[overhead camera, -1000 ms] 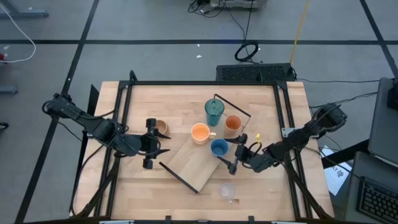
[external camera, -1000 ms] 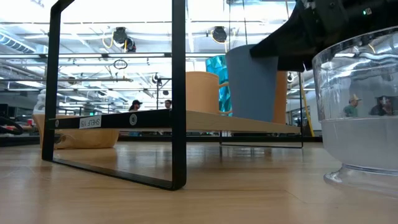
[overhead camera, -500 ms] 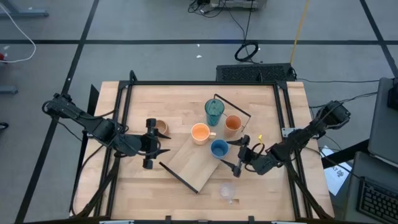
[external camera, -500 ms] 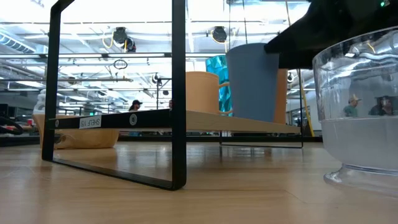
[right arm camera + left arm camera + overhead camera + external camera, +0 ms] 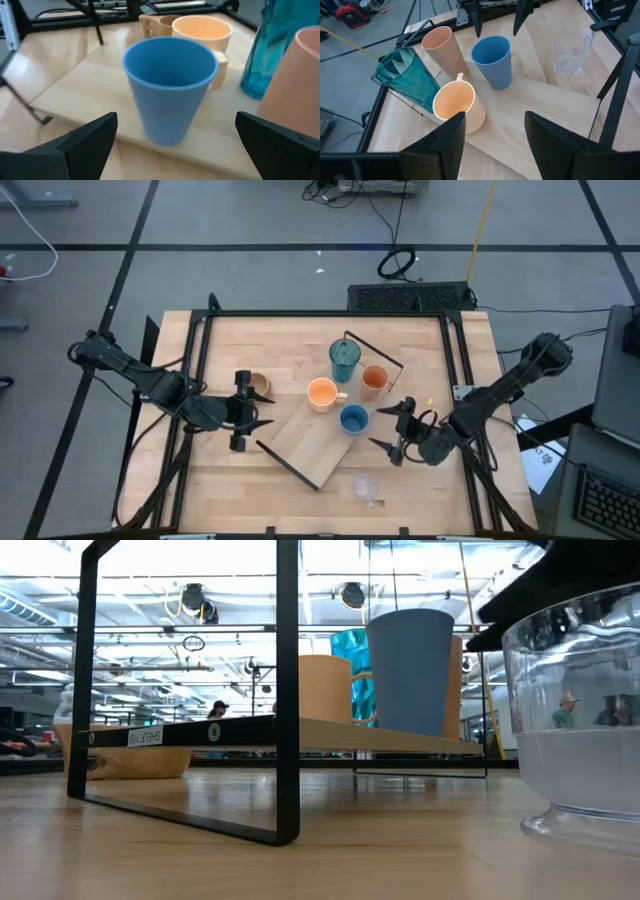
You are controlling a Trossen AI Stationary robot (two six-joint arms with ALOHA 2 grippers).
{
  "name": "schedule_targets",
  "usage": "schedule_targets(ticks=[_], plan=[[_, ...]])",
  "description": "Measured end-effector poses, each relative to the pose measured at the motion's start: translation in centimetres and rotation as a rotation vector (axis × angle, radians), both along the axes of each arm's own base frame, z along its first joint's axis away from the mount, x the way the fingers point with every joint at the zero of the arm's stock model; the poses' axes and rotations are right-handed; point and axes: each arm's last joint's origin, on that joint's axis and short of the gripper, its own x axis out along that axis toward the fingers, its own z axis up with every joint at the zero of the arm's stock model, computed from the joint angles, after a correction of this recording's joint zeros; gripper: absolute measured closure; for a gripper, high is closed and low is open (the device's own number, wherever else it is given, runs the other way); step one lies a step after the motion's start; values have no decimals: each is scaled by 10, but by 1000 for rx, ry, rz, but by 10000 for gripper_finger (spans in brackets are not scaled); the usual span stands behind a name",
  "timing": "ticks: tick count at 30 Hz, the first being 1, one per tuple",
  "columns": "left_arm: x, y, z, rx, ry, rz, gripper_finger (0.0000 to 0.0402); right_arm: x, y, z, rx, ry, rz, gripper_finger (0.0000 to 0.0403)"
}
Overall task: Stack small to large cups/mugs on shelf
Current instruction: Put the blue cup on the shelf
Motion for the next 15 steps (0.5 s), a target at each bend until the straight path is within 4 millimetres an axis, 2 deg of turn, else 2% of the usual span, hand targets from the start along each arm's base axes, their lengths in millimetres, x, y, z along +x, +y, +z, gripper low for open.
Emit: schedule_targets(ticks=[8,15], plan=[[0,0,0,0,0,0,195,-6,10,-13,116,50,11,34],[0,0,1,-3,-7,0,195,11,22,-30,123,8,21,83]])
